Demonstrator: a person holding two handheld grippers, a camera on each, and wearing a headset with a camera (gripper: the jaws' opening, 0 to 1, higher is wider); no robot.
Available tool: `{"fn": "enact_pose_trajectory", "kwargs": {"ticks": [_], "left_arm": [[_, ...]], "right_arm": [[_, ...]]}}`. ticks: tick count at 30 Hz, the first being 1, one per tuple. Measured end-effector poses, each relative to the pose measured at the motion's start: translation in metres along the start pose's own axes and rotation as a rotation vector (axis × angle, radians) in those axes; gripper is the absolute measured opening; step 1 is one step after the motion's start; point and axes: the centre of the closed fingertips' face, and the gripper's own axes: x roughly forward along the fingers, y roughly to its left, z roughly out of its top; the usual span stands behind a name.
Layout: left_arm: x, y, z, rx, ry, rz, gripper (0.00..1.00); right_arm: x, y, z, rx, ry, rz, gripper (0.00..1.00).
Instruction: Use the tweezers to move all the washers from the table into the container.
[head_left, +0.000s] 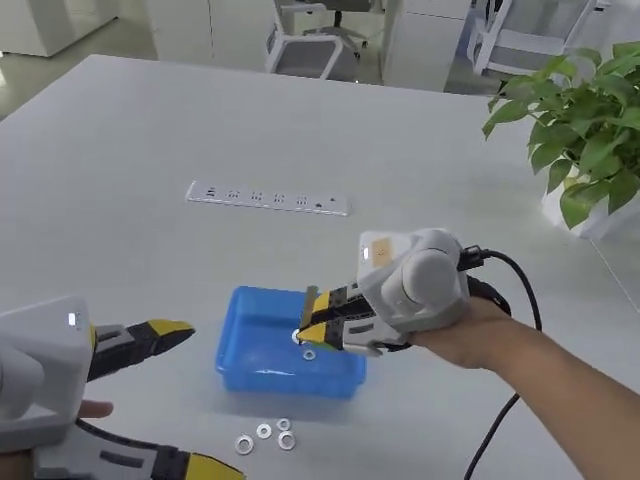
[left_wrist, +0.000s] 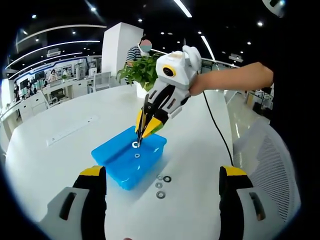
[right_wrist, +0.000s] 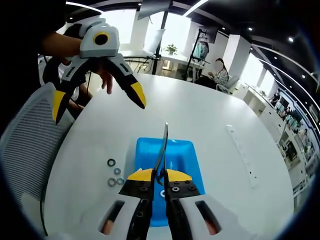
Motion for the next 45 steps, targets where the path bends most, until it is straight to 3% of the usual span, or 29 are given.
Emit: {"fn": "enact_pose_trajectory", "kwargs": {"ticks": [14, 26, 31, 37, 45], "left_arm": [[-0.001, 0.0, 0.002, -0.006, -0.007, 0.002, 0.99], [0.005, 0.008, 0.012, -0.006, -0.03, 0.0, 0.95], [0.011, 0.012, 0.013, -0.002, -0.022, -0.01, 0.94], [0.02, 0.015, 0.019, 0.018, -0.016, -0.035, 0.88], [0.038, 0.024, 0.037, 0.078, -0.03, -0.061, 0.66]], "right_arm": [[0.024, -0.005, -0.019, 0.026, 0.03, 0.027, 0.07], [0.037, -0.002, -0.03, 0.057, 0.038, 0.053, 0.07], [0.04, 0.0, -0.034, 0.062, 0.044, 0.065, 0.08], [0.042, 0.001, -0.038, 0.067, 0.051, 0.072, 0.08], [0.042, 0.002, -0.037, 0.077, 0.039, 0.075, 0.08]]}}
